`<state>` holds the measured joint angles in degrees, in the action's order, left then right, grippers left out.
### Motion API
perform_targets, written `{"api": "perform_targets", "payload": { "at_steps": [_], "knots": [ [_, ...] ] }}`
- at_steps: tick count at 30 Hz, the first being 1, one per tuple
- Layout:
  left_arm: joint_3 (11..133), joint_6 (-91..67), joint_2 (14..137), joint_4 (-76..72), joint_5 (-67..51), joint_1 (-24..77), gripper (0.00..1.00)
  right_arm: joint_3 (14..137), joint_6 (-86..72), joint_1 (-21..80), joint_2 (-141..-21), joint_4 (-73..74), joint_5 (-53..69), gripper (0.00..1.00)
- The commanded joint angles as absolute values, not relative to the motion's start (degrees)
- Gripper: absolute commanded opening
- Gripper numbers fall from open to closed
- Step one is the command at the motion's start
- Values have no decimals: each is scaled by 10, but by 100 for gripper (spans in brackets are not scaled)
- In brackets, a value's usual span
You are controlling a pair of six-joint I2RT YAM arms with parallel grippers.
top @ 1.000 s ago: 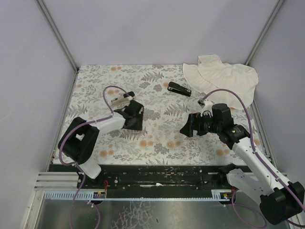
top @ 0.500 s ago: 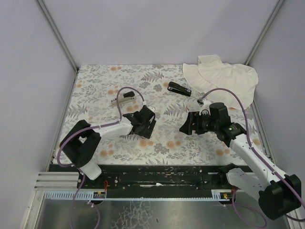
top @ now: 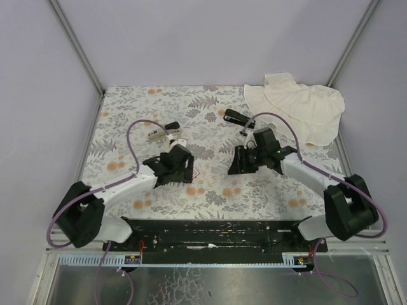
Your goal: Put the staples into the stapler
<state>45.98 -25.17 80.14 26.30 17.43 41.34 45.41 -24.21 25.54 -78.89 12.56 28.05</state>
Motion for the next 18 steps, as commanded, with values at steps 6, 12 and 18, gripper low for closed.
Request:
{"api": "perform_targets", "payload": {
  "at_steps": [6,12,18],
  "knots": [
    [324,-438,682,93,-44,305,67,578,-307,315,-946,34,315,40],
    [279,-486,695,8,-117,260,63,641,-318,328,-1042,30,319,35],
    [266,-492,717,-10,-124,232,59,683,-317,329,-1108,29,341,34]
  ]
}}
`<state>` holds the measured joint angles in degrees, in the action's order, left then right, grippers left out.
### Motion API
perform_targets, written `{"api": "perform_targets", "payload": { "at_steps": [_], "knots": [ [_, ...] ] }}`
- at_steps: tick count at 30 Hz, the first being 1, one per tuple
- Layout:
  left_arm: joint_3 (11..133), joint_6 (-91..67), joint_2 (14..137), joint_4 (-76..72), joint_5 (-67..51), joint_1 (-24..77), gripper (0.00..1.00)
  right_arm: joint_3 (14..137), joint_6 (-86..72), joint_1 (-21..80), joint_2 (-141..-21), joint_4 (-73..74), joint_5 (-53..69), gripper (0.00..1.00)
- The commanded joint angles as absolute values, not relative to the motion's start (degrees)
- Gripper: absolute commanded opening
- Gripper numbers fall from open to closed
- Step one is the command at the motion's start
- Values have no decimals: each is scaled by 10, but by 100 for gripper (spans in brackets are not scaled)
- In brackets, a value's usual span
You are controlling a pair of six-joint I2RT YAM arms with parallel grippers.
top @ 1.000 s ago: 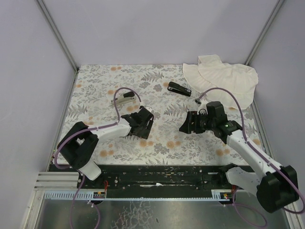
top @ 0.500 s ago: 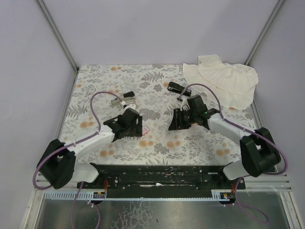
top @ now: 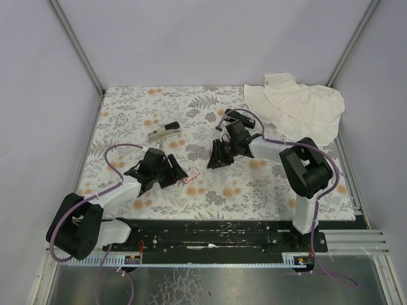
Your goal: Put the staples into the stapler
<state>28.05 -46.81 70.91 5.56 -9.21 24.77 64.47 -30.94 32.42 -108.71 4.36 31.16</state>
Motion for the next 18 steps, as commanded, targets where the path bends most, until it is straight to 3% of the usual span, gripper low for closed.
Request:
{"api": "perform_targets", "payload": {
  "at_steps": [1,18],
  "knots": [
    [263,-492,721,-18,-130,228,58,688,-320,329,-1116,27,347,34],
    [266,-484,783,-41,-147,204,53,746,-346,346,-1211,2,419,28]
  ]
}}
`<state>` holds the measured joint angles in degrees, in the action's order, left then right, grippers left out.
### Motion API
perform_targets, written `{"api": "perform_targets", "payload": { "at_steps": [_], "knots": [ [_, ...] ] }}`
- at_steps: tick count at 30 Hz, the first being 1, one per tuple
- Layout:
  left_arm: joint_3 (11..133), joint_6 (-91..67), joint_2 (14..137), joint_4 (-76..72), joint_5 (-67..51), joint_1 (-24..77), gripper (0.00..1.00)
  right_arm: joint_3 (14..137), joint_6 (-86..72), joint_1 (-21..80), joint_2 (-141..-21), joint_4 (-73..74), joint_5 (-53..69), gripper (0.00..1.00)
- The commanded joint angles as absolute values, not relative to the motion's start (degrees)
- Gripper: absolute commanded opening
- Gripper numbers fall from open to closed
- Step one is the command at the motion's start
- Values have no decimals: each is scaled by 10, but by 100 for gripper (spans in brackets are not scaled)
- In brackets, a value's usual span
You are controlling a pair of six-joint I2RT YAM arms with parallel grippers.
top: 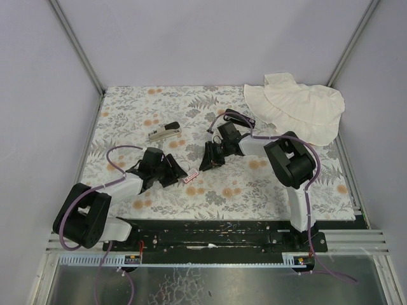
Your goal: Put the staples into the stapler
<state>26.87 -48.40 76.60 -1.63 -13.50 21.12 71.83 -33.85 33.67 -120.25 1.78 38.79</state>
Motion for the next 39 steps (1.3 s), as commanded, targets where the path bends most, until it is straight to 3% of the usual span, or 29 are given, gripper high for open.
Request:
{"api": "perform_targets", "payload": {
  "at_steps": [1,21,30,32,39],
  "knots": [
    [267,-483,786,-42,-148,204,53,747,-347,347,-1215,1,422,28],
    [275,-477,829,-54,-168,199,39,748,-350,359,-1242,-4,438,20],
    [278,-464,823,-51,-167,200,35,730,-361,362,-1217,-25,433,0],
    [284,-442,802,-26,-144,199,38,720,-356,362,-1199,-23,421,0],
    [333,-317,719,75,-53,229,67,681,-309,360,-1125,22,365,0]
  ]
}}
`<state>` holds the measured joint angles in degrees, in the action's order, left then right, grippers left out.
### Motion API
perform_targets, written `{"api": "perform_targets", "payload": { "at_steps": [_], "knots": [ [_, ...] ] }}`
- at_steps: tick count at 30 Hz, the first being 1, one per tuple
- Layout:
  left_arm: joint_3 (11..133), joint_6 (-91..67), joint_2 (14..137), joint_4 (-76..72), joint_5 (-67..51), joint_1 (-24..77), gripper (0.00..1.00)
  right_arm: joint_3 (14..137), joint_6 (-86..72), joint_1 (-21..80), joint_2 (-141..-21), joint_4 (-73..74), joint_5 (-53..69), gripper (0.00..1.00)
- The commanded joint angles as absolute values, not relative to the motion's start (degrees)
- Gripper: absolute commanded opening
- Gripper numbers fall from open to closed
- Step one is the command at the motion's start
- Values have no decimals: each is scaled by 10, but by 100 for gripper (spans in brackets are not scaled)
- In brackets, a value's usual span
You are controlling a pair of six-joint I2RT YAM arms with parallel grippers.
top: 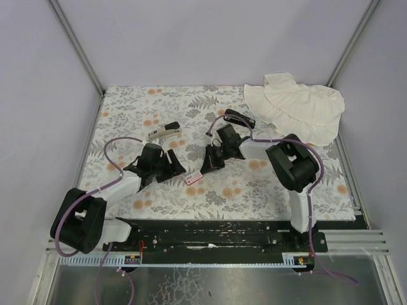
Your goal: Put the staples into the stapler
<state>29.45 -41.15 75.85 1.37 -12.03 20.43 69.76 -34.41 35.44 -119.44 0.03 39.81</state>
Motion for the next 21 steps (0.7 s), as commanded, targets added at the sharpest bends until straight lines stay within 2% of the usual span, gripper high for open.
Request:
{"api": "perform_targets", "payload": {
  "at_steps": [1,3,6,11,21],
  "knots": [
    [340,-292,713,77,-48,243,72,674,-303,359,-1115,30,362,0],
    [351,-258,706,68,-45,272,78,651,-293,355,-1095,41,361,0],
    [353,-205,701,24,-56,324,82,620,-273,348,-1068,57,366,0],
    [331,-139,724,-86,-59,405,83,572,-252,340,-1034,73,376,0],
    [337,-106,858,-179,-83,466,85,502,-261,314,-997,51,391,0]
  ]
}}
